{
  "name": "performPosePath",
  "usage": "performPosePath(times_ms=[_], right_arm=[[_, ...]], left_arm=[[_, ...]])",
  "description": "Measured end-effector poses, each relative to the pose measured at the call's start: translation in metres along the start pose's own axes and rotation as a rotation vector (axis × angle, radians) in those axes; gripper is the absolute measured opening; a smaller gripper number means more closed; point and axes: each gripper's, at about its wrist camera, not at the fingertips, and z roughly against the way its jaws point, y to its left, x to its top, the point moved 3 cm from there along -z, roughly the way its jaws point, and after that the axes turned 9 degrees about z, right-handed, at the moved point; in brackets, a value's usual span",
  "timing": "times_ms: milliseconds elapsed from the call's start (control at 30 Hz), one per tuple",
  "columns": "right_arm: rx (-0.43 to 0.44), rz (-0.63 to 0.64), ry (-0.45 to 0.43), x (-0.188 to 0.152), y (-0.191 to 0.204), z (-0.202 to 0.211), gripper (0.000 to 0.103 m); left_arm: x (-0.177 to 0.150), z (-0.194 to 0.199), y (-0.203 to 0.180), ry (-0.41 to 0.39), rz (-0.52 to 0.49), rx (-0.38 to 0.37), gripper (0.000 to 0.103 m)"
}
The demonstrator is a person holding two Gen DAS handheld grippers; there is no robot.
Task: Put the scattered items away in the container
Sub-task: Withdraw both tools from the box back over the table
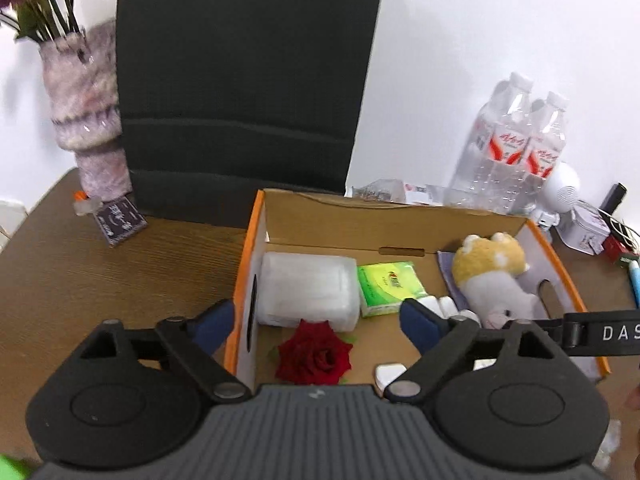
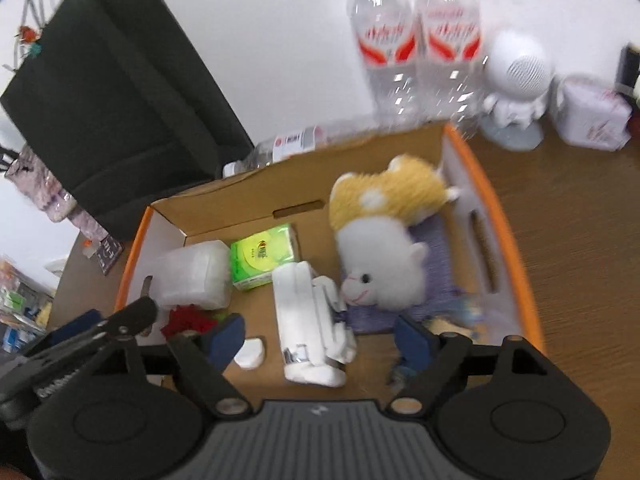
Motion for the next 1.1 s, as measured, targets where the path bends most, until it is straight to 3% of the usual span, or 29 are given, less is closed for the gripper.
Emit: performPosePath(times_ms=[167, 333, 433, 533, 633, 800, 1000, 1100], right_arm=[[-0.014, 0.029, -0.065, -0.022, 0.000, 0.052, 0.082], [0.018, 0.128, -0.282, -0.114, 0.003, 0.105, 0.090], [0.038, 0.137, -0.301, -0.173, -0.001, 0.105, 0.090], [-0.049, 0.150, -0.288, -0.217, -0.004, 0.095, 0.090], [-0.102, 0.160, -0.273, -0.245, -0.007, 0.087, 0.090], [-0.142, 0.186, -0.244, -0.268, -0.009, 0.075, 0.090], [-0.155, 0.230, -0.269, -0.285, -0.003, 0.078, 0.093], [-0.211, 0.239, -0.274, -0.288, -0.002, 0.075, 0.101]], left_arm=[[-0.018, 0.054, -0.006, -0.034, -0.011, -0.001, 0.103], [-0.098, 0.114, 0.006, -0.176, -0.039, -0.080, 0.103], [-0.150, 0.122, 0.018, -0.165, 0.015, -0.054, 0.103], [-0.200, 0.129, 0.025, -0.198, 0.008, -0.073, 0.103], [-0.230, 0.116, 0.024, -0.128, -0.030, -0.089, 0.103], [-0.252, 0.107, 0.017, -0.139, -0.093, -0.067, 0.103], [-0.259, 0.100, 0.019, -0.089, -0.078, -0.075, 0.103], [-0.261, 0.100, 0.021, -0.090, -0.073, -0.074, 0.103]])
